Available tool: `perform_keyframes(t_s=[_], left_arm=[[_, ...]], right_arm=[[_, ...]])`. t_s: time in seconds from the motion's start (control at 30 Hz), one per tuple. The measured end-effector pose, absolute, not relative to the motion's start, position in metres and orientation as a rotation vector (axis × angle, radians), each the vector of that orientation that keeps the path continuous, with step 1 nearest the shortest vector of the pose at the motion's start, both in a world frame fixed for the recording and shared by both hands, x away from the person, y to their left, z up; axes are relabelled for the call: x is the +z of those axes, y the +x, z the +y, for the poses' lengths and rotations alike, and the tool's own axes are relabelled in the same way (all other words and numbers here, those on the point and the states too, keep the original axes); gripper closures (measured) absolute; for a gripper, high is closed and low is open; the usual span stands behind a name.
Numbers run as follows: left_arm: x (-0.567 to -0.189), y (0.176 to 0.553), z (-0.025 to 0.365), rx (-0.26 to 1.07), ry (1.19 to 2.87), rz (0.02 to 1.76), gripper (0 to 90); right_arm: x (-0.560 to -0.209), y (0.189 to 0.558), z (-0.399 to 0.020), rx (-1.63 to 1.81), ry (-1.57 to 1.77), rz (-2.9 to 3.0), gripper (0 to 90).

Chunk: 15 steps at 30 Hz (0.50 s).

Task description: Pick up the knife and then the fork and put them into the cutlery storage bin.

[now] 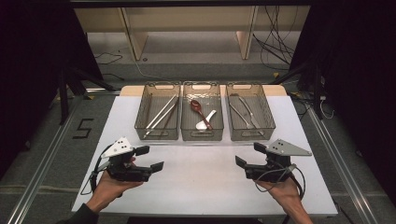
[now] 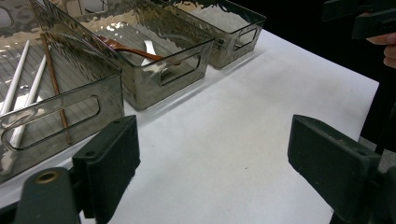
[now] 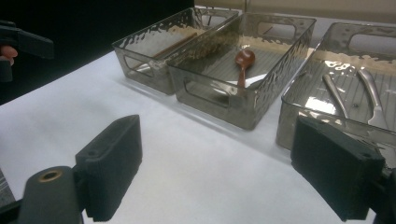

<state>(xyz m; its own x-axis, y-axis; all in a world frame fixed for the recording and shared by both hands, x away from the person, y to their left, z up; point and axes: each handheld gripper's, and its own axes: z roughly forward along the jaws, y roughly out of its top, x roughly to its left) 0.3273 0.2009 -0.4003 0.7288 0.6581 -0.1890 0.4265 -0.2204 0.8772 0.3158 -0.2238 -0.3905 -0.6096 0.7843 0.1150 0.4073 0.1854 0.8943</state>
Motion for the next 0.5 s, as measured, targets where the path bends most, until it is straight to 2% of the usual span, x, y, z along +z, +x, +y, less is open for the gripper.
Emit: perform_keyframes(t_s=[0.5], left_arm=[[-0.3999, 0.3266, 0.2001, 0.268, 1.850, 0.838, 16.0]], right_arm=[[-0.3997, 0.3081, -0.2323, 1.384, 1.140, 2.082, 17.6]])
